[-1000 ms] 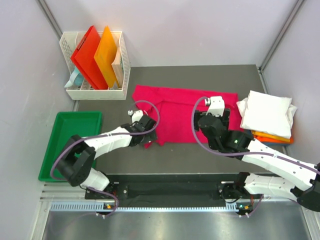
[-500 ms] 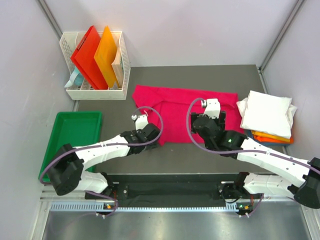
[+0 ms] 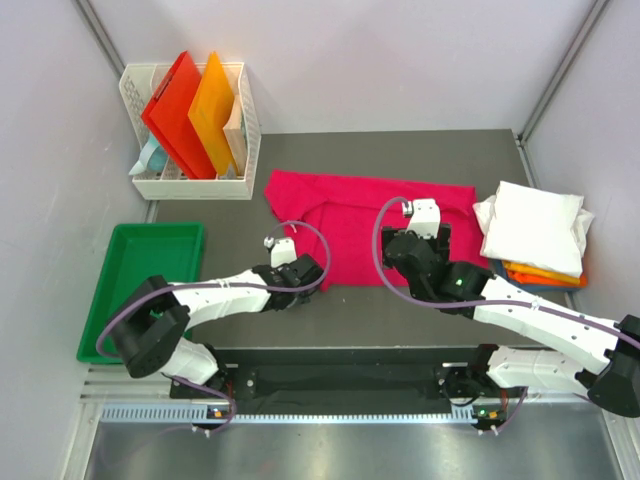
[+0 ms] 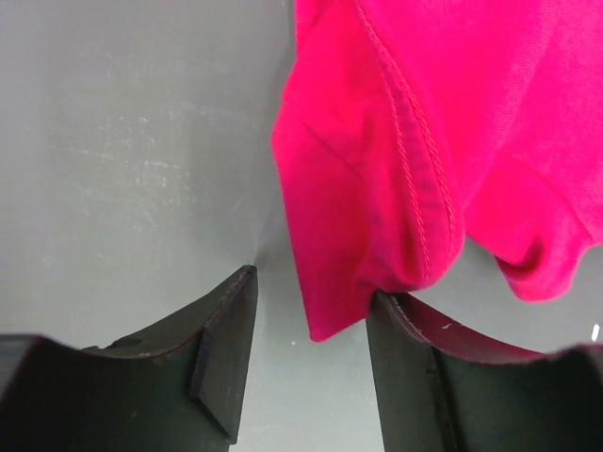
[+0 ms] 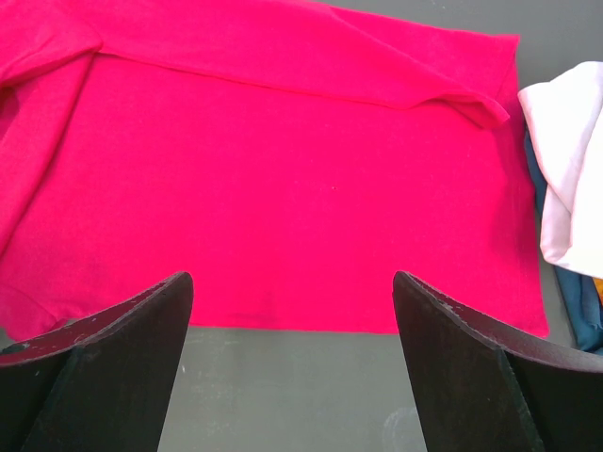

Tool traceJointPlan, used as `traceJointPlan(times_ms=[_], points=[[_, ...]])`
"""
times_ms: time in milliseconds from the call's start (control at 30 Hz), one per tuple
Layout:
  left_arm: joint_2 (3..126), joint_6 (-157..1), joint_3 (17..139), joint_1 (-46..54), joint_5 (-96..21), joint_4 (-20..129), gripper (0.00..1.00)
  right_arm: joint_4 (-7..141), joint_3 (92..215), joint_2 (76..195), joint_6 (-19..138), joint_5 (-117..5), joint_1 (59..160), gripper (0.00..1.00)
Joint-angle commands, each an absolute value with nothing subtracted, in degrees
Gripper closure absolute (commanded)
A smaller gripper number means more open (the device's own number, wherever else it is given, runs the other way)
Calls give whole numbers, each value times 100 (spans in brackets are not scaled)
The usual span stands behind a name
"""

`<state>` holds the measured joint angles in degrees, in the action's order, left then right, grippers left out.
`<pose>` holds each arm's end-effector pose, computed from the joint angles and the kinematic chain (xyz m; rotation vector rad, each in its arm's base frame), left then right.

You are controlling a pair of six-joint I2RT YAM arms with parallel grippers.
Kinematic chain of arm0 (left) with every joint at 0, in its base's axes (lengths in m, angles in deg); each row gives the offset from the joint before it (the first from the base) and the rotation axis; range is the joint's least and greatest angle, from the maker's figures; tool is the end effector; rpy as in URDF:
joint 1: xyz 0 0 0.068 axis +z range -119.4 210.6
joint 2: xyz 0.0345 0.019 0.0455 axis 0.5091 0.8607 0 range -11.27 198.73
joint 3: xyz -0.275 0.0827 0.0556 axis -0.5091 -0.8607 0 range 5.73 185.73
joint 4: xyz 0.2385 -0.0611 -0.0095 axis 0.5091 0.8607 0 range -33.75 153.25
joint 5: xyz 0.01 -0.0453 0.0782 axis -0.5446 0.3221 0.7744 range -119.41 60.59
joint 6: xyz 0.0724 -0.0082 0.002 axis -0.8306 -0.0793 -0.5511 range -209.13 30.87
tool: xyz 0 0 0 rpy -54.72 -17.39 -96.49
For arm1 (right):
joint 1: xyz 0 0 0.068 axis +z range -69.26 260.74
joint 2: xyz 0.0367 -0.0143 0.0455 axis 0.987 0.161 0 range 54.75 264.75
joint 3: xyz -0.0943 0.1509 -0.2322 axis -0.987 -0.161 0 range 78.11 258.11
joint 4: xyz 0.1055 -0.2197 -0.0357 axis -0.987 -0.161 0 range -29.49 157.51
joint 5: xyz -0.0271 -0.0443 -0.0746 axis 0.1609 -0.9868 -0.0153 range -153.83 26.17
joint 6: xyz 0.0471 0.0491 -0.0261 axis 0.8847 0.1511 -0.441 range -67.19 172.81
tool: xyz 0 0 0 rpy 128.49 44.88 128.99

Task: Fold and stack the t-shirts
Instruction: Grap the side of the flattened tshirt closest away from the robot with both arms

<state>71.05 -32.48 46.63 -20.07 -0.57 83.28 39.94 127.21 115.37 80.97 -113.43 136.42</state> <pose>0.1748 -0.1671 0.1707 -0.2545 2.5102 -0.0023 0.1534 0.1430 0.3029 -0.0472 1.9917 -0.0502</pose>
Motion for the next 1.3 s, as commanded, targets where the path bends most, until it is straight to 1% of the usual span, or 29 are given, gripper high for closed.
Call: traceJointPlan(times_ms=[0, 167, 200, 233, 267, 300, 333, 500, 600, 733, 900, 1033, 1267], points=[[7291, -3270, 4694, -1897, 389, 8183, 48, 4106, 12663, 11425, 8120, -11392, 13585, 14], [7503, -3533, 4905, -1844, 706, 8121, 57, 4123, 12662, 11425, 8076, -11357, 13584, 14], [7512, -3534, 4932, -1844, 758, 8130, 63, 4123, 12654, 11425, 8076, -11357, 13593, 14], [7503, -3534, 4967, -1835, 794, 8121, 77, 4106, 12654, 11416, 8059, -11357, 13585, 14], [7486, -3542, 4985, -1835, 803, 8112, 85, 4106, 12654, 11399, 8058, -11349, 13584, 14], [7460, -3534, 5002, -1835, 803, 8112, 96, 4106, 12654, 11390, 8050, -11349, 13584, 14], [7451, -3499, 5046, -1835, 820, 8156, 100, 4106, 12645, 11390, 8058, -11357, 13593, 14], [7109, -3454, 5239, -1844, 943, 8498, 100, 4097, 12601, 11293, 8050, -11366, 13585, 14], [6784, -3656, 5546, -1844, 1207, 8692, 100, 4141, 12583, 11267, 8041, -11357, 13584, 14], [6721, -4104, 6117, -1835, 1523, 8614, 100, 4211, 12531, 11311, 8058, -11331, 13584, 14], [7283, -4799, 6610, -1704, 1568, 8280, 100, 4282, 12539, 11407, 8102, -11252, 13593, 14], [7854, -5351, 7154, -1423, 1305, 7771, 100, 4290, 12531, 11434, 8094, -11261, 13584, 14], [9337, -5897, 8455, -466, 716, 7339, 100, 4203, 12539, 11478, 8155, -11252, 13593, 14]])
